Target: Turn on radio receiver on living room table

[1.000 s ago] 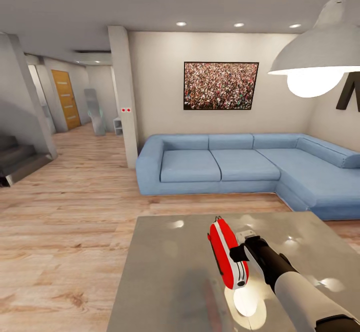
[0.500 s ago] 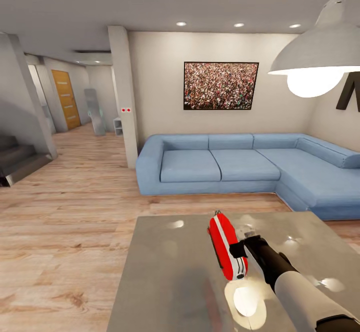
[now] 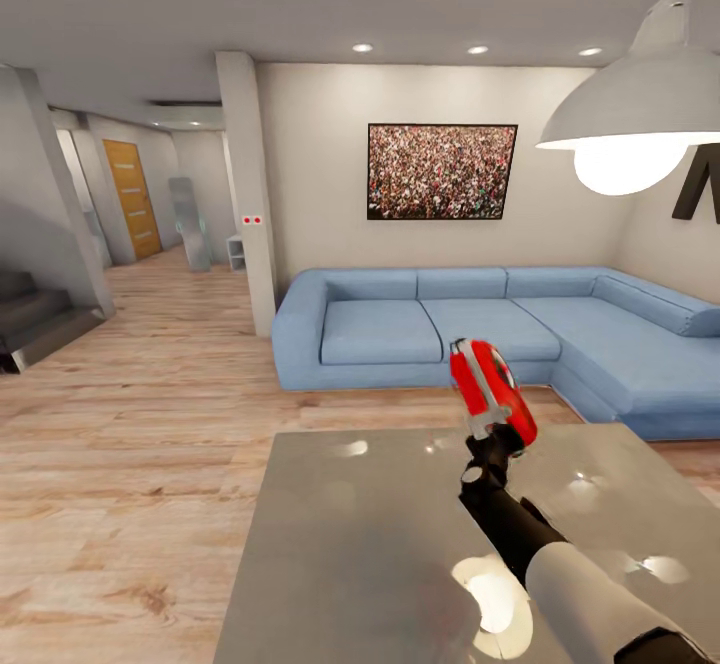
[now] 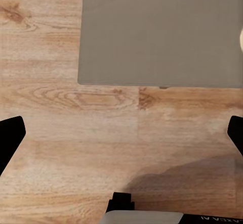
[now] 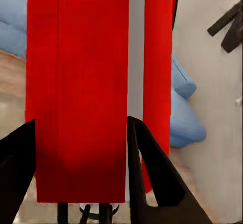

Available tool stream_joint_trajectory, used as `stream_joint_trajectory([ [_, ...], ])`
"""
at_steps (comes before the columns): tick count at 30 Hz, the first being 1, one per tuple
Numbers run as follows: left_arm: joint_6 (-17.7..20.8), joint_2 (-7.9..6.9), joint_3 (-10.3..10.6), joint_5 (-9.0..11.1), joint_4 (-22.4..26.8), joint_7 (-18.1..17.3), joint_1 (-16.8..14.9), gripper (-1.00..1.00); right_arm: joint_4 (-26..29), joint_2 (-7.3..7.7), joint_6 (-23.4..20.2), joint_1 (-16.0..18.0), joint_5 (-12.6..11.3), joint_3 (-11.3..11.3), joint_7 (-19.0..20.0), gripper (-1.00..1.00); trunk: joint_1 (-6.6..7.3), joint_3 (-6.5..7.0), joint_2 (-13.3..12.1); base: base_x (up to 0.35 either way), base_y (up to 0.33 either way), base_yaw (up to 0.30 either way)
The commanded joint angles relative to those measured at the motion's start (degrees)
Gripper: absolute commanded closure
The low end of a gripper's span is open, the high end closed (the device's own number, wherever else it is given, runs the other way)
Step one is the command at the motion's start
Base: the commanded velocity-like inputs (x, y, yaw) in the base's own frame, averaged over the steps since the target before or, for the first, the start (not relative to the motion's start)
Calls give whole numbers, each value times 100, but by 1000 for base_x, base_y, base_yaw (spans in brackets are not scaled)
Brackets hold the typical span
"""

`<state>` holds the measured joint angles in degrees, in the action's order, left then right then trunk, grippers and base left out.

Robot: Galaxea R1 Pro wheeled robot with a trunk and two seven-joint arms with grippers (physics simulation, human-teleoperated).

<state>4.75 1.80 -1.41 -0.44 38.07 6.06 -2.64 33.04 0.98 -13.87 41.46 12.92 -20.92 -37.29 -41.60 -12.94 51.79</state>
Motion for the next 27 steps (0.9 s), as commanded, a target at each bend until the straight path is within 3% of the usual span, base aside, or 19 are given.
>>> stream_joint_trajectory([
  [1, -1, -1, 1, 0, -1, 0, -2, -100, 50, -7, 28, 3, 91, -135, -157, 100, 0, 1, 1, 0, 0, 0],
  [9, -1, 3, 0, 0, -1, 0, -1, -100, 9, -49, 72, 2, 83, -1791, -2252, 100, 0, 1, 1, 0, 0, 0],
  [13, -1, -2, 0, 0, -1, 1, 0, -100, -3, -53, 39, 2, 68, -2495, -3288, 100, 0, 1, 1, 0, 0, 0],
  [15, -1, 0, 0, 0, -1, 1, 0, -100, -13, -53, 29, 2, 65, -2695, -3619, 100, 0, 1, 1, 0, 0, 0],
  [18, -1, -1, 0, 0, -1, 3, -1, -100, -105, -54, -30, 2, 60, -3191, -4322, 100, 0, 1, 1, 0, 0, 0],
  [22, -1, -3, 0, 0, -1, 1, 0, -100, -300, -54, -302, 2, 54, -3705, -4922, 100, 0, 1, 1, 0, 0, 0],
  [27, -1, -4, 0, 0, -1, 4, -1, -100, -375, -54, -733, 3, 61, -3964, -5271, 100, 0, 1, 1, 0, 0, 0],
])
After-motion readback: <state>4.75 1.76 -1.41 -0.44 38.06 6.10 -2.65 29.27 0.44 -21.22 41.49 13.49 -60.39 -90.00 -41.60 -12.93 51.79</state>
